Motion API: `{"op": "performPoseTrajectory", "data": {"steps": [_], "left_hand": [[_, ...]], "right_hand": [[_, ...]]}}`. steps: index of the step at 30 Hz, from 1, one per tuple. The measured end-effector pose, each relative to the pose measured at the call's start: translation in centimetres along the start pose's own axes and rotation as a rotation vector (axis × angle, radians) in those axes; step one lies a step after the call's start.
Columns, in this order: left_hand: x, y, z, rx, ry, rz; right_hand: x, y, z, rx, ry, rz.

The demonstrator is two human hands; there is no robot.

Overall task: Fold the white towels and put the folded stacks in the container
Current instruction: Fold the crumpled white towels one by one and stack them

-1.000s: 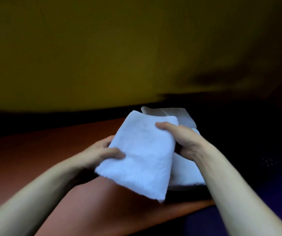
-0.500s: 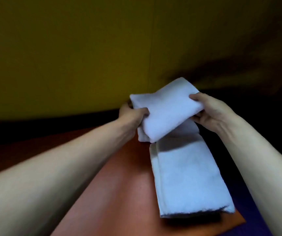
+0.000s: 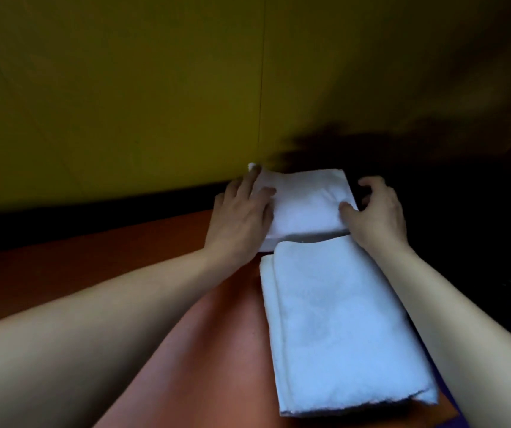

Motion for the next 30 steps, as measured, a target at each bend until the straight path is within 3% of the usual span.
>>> {"op": "performPoseTrajectory", "data": {"steps": [3,6,18,30], "left_hand": [[1.6,1.3,-0.4,0.073,-0.118,0.066],[2.3,1.6,0.0,0.031,-0.133,0.159],[-9.6,9.8,2.7,-0.033,-0.131,0.096],[-26.1,25.9,11.0,-0.191,-0.01,-0.084]], "right_hand": [[1.3,0.4,2.8,-0.207,0.156,0.151],[3.0,1.3,3.5,-0.211,0.224,0.296],[-0.7,10.4,16.0,-0.425,0.007,0.092],[-3.2,26.1,32.6,-0.541,-0.204,0.118]]}}
Point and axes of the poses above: each hand's wrist, its own y-axis away from the middle knuckle, its own x-axis out of the palm, z = x × y, the point moved 10 cm from there along -y, towards the middle knuckle, and after that the axes turned 13 degrees about -x, right-handed, at the moved point
